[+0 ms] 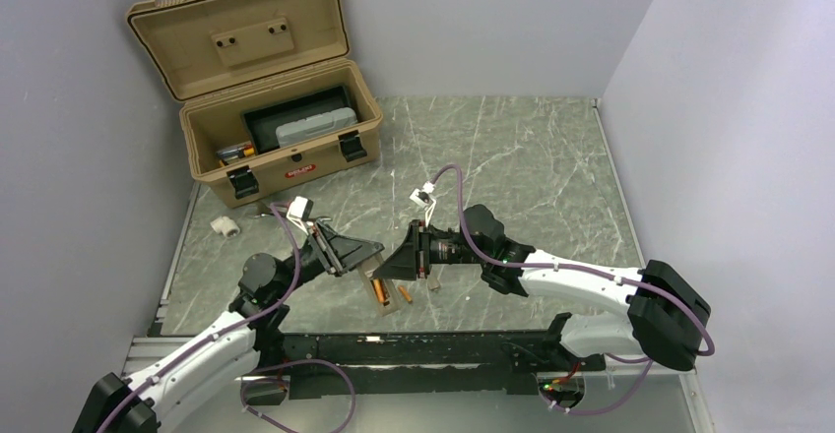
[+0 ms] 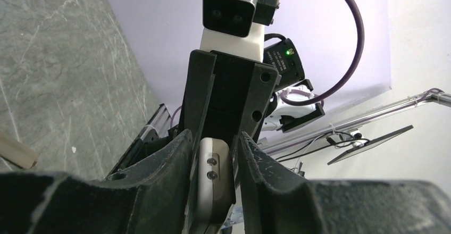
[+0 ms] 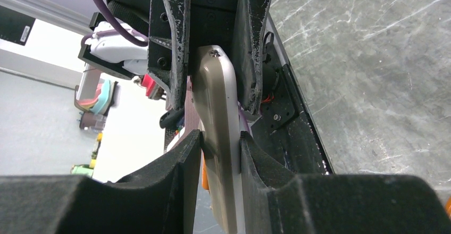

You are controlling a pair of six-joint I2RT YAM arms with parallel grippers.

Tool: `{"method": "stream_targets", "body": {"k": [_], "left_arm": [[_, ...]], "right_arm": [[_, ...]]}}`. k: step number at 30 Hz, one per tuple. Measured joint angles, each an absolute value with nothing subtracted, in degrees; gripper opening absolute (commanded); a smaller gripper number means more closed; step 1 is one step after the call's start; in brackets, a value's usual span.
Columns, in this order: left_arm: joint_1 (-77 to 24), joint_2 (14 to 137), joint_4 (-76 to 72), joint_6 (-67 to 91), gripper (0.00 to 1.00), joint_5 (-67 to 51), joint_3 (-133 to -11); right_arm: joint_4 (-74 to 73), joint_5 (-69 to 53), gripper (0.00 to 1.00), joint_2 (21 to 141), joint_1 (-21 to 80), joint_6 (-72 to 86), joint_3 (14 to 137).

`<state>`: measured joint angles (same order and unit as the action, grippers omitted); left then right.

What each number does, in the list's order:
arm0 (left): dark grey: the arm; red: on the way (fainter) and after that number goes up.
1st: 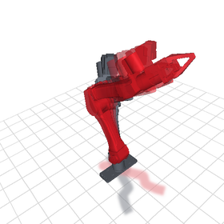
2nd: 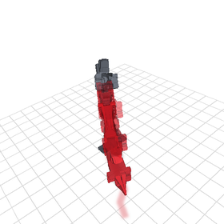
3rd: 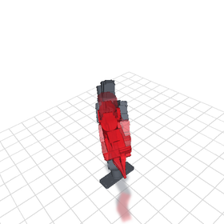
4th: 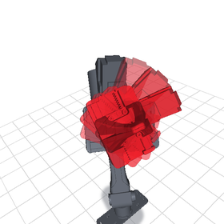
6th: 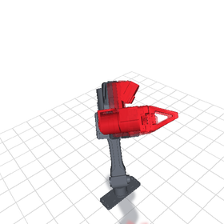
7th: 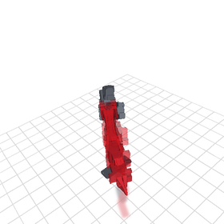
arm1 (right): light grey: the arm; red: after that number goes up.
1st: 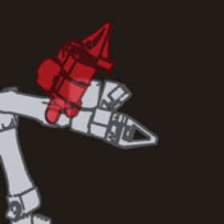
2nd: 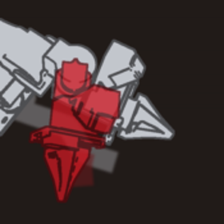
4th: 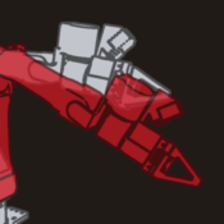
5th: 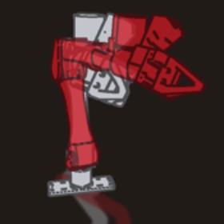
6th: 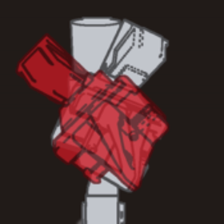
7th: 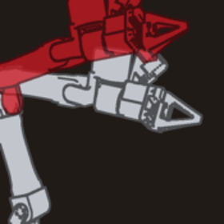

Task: Load the batteries into the remote control
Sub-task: Load the battery into the remote control.

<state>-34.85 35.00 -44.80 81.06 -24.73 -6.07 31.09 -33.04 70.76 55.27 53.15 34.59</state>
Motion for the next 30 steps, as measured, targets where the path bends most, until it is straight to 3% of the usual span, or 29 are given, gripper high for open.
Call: {"method": "stream_targets", "body": {"k": [10, 17, 21, 26, 30], "left_arm": [[-34.85, 32.77, -40.73, 79.48, 0.39, -24.8, -6.07], [-34.85, 32.05, -39.4, 78.61, 0.33, -24.77, -6.07], [-34.85, 31.94, -39.29, 78.52, 0.43, -24.77, -6.07], [-34.85, 31.66, -37.82, 78.17, 0.46, -25.08, -6.07], [-34.85, 31.2, -37.04, 77.89, 0.37, -25.21, -6.07]], "right_arm": [[31.03, -31.79, 0.0, 70.76, 55.27, 53.15, 34.59], [30.76, -31.75, 0.0, 70.94, 55.27, 53.17, 34.63], [30.79, -31.73, 0.0, 71.05, 55.27, 53.17, 34.72], [31.11, -31.57, 0.0, 71.72, 55.27, 53.21, 35.33], [31.31, -31.57, 0.0, 72.12, 55.27, 53.41, 35.51]]}}
